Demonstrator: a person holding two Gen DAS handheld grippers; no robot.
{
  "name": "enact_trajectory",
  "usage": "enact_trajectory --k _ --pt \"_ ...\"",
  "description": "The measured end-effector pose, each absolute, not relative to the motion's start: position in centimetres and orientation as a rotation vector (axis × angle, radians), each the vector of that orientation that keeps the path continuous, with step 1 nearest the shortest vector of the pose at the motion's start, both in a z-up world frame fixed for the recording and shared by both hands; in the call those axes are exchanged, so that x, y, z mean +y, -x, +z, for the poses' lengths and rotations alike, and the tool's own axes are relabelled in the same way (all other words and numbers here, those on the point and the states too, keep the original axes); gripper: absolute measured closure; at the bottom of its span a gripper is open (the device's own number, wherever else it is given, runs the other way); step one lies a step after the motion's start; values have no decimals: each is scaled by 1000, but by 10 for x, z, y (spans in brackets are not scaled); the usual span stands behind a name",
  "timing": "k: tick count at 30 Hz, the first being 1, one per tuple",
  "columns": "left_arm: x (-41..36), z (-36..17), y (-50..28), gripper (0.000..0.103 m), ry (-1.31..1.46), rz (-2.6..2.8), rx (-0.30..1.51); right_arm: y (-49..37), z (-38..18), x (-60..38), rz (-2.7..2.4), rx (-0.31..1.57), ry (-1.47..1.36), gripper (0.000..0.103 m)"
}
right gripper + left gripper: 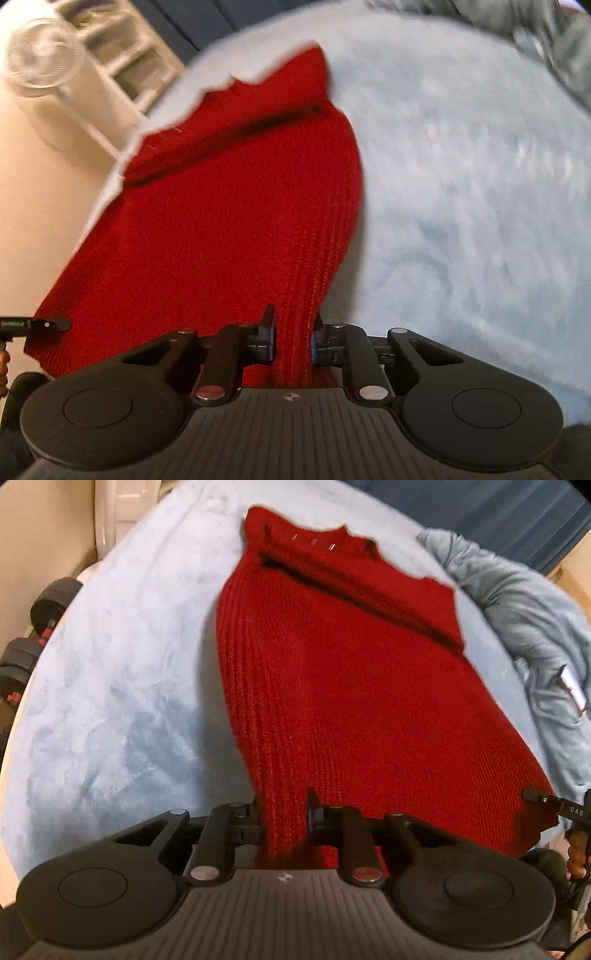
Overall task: Fold small clothes
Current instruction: 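Grasp the cardigan hem with both grippers side by side, then lift the hem with both grippers and fold it up toward the collar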
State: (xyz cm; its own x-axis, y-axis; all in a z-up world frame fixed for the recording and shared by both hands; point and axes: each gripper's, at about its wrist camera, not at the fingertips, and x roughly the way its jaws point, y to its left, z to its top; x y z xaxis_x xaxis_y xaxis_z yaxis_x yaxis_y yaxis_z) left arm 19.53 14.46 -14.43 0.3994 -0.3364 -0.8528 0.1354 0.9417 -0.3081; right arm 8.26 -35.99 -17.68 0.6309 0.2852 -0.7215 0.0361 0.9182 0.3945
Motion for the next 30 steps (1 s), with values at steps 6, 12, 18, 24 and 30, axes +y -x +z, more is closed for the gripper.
enact_trajectory --k 6,12,18,24,30 --pt "143 -109 -151 84 205 -337 1059 -48 -128 -359 161 807 -354 89" --pt "159 -110 -78 84 236 -372 1098 22 -134 -371 134 861 -424 89" --pt "169 -127 -40 84 265 -350 1139 71 -150 -370 101 920 -503 89" --pt "170 -128 -60 84 272 -345 1165 53 -149 -372 84 976 -515 88" --pt "177 -142 -110 84 399 -269 1262 -3 -152 -392 14 1073 -659 88"
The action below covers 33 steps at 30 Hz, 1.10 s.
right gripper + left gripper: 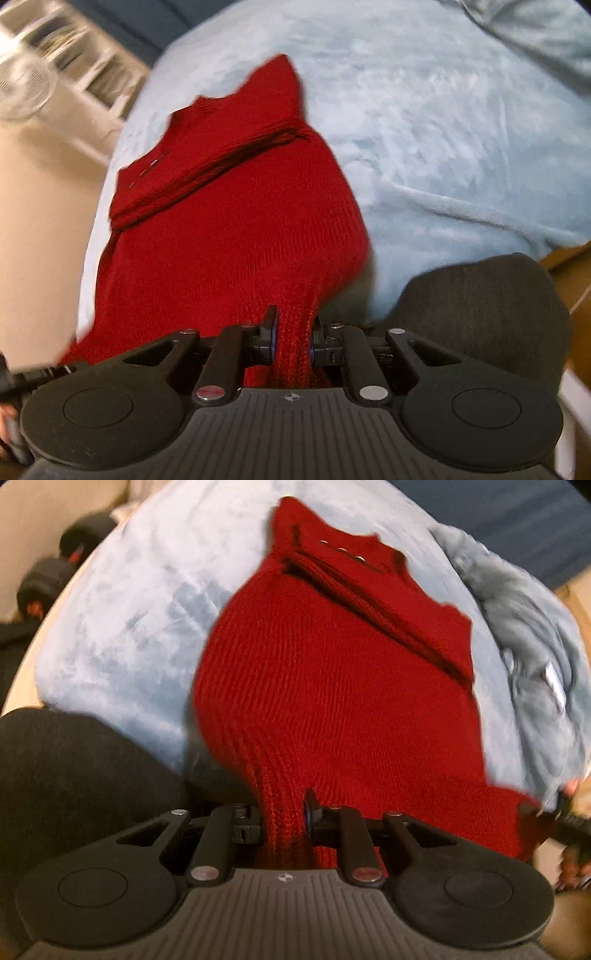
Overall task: Fold small clothes
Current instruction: 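Lift the hem with both grippers and fold it up toward the collar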
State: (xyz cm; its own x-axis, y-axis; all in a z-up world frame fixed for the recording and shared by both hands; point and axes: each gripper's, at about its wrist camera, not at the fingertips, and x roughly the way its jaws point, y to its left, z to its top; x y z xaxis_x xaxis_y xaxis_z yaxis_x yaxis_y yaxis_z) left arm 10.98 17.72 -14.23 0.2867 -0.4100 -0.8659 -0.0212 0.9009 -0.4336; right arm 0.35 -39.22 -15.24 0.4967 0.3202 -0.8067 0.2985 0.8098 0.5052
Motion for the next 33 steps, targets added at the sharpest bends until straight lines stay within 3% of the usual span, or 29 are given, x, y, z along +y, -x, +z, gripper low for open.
enact_trajectory --k 3,8,9,10,11,12,13,18,22,27,28,29,30,31,32,33 --pt "174 -112 -156 84 472 -297 1230 -53 -127 -393 31 1057 -664 89" --pt "156 -58 -297 81 501 -288 1095 -184 -85 -412 -26 968 -711 87" --pt "156 -58 -335 72 523 -244 1066 -216 -83 -420 -63 934 -741 85" --pt "157 -59 -365 40 513 -192 1037 -241 -83 -427 -104 898 -765 73" --pt "159 -60 -393 21 478 -92 1019 -262 -87 -434 -151 873 -792 46" --pt "166 -60 -414 6 449 61 985 -277 -91 -442 -201 861 -823 33" --pt "173 -61 -423 6 448 140 941 -283 -95 -447 -225 841 -844 24" --pt "200 -91 -424 5 527 98 927 -268 -132 -454 -164 748 -797 25" --pt "182 -130 -415 5 468 45 999 -271 -180 -442 -222 812 -759 25" --pt "147 -140 -418 5 320 -26 978 -279 -205 -424 -200 815 -700 25" --pt "140 -140 -423 5 280 -37 972 -282 -206 -422 -200 808 -693 26" --pt "133 -141 -429 8 247 -50 974 -285 -207 -422 -197 802 -690 35" --pt "128 -143 -435 40 218 -70 974 -286 -207 -420 -180 803 -692 46" --pt "124 -146 -441 89 206 -92 988 -287 -207 -419 -182 807 -683 80" --pt "125 -148 -446 91 216 -78 1014 -287 -203 -420 -197 793 -667 89" --pt "130 -144 -444 91 245 -60 989 -283 -195 -420 -189 760 -658 90"
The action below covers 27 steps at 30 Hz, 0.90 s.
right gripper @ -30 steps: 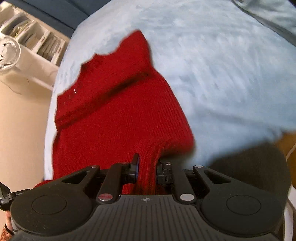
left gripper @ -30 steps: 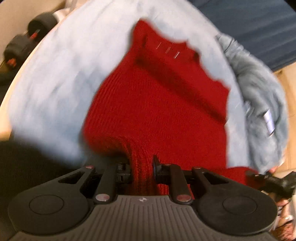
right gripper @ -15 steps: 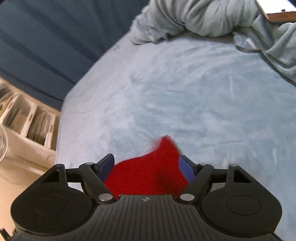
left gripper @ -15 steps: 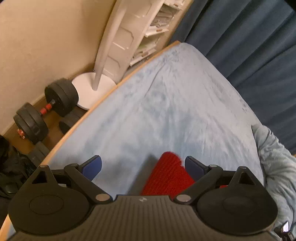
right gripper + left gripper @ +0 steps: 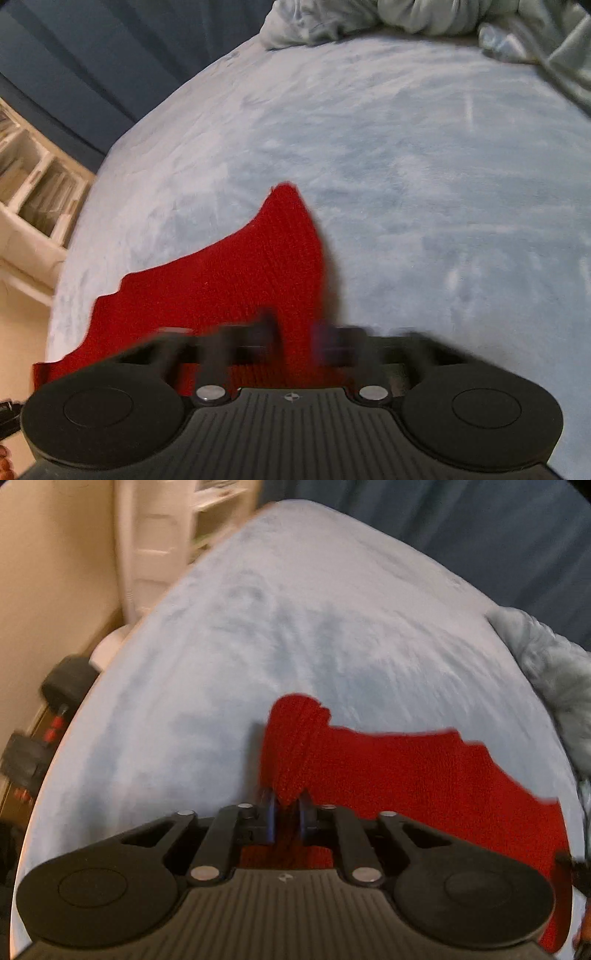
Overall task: Fold small clothes
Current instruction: 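Lift the hem with both grippers and fold it up toward the collar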
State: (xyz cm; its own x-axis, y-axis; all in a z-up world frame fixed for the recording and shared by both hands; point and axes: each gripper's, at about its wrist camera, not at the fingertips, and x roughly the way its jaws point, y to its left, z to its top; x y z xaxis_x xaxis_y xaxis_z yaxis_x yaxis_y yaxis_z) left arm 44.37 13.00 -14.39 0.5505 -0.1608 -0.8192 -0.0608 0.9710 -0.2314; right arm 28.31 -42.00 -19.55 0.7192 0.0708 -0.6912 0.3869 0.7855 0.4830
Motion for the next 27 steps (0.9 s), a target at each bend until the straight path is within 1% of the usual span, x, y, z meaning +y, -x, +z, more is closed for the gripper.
enact_trajectory --k 4,6,9,11,12,13,14,15,16,17,22,23,25,26,27 --pt "166 -114 -419 91 415 -112 888 -256 -153 -426 -109 629 -709 91" --pt "178 -121 -420 91 408 -81 907 -254 -150 -428 -116 615 -705 91" --pt "178 -157 -447 89 389 -33 1047 -277 -182 -430 -195 722 -686 91" --pt "172 -176 -456 82 374 -4 1089 -293 -214 -427 -247 841 -668 89" --pt "169 -179 -456 70 348 17 1076 -296 -221 -424 -260 853 -639 88" --pt "168 -178 -453 51 336 42 1055 -297 -221 -420 -254 836 -599 85" --pt "171 -176 -449 40 332 70 1034 -295 -218 -417 -252 825 -569 82" --pt "176 -174 -443 24 329 94 1009 -292 -214 -416 -250 811 -558 79" --pt "182 -169 -435 18 328 105 987 -288 -211 -418 -246 801 -563 71" --pt "188 -165 -426 18 336 98 967 -282 -208 -422 -250 798 -569 63" --pt "196 -149 -372 18 400 -29 976 -225 -197 -427 -233 761 -639 45" --pt "192 -148 -361 17 421 -72 985 -213 -199 -423 -219 766 -647 44" --pt "181 -153 -344 15 424 -128 1007 -192 -205 -411 -197 787 -618 44" --pt "174 -158 -338 15 394 -146 1027 -186 -210 -406 -211 796 -585 46" --pt "166 -165 -333 20 335 -146 1051 -180 -217 -400 -248 818 -539 47"
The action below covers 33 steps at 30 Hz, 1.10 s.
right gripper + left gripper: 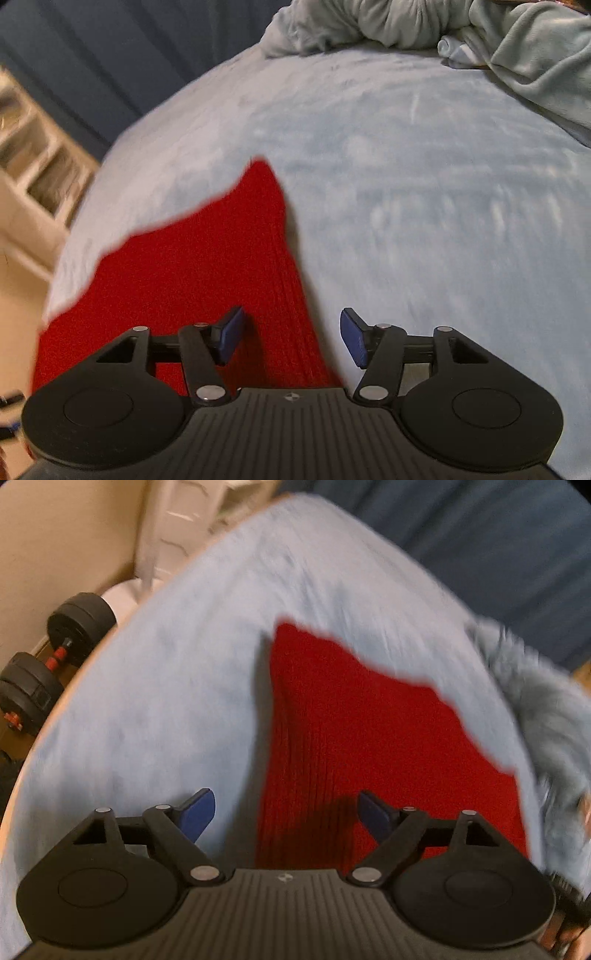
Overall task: Fold small clothes
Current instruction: 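Lift the hem with both grippers and fold it up toward the collar, then open both grippers and withdraw them from the folded cardigan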
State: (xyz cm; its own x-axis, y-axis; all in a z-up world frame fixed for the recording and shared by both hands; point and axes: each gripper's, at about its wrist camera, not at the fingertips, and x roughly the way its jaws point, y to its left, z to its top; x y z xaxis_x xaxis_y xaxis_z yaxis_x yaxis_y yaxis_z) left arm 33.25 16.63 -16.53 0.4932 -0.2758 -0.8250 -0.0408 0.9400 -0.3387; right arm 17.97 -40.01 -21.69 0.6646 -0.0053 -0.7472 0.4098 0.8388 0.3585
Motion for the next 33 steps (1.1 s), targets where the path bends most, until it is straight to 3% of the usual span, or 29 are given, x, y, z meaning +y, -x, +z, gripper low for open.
enact_trajectory --k 1,5,8,12,14,17,22,33 --pt "160 -173 -328 26 265 -127 1076 -177 -223 -397 -287 851 -510 49" --pt "176 -180 -311 25 302 -69 1089 -158 -223 -405 -313 826 -531 51" --pt "186 -159 -292 14 258 -21 1042 -151 -207 -406 -325 835 -521 42" --pt "176 -123 -256 12 164 -46 1005 -118 -167 -379 -262 830 -422 40" --pt "162 -107 -236 11 135 -80 977 -96 -144 -355 -198 797 -359 33" --pt "136 -86 -192 1 118 -107 930 -58 -114 -312 -118 749 -269 32" --pt "86 -67 -110 0 69 -183 853 7 -82 -253 -27 665 -189 23" --pt "31 -41 -18 0 -78 -205 687 57 -66 -234 40 626 -203 21"
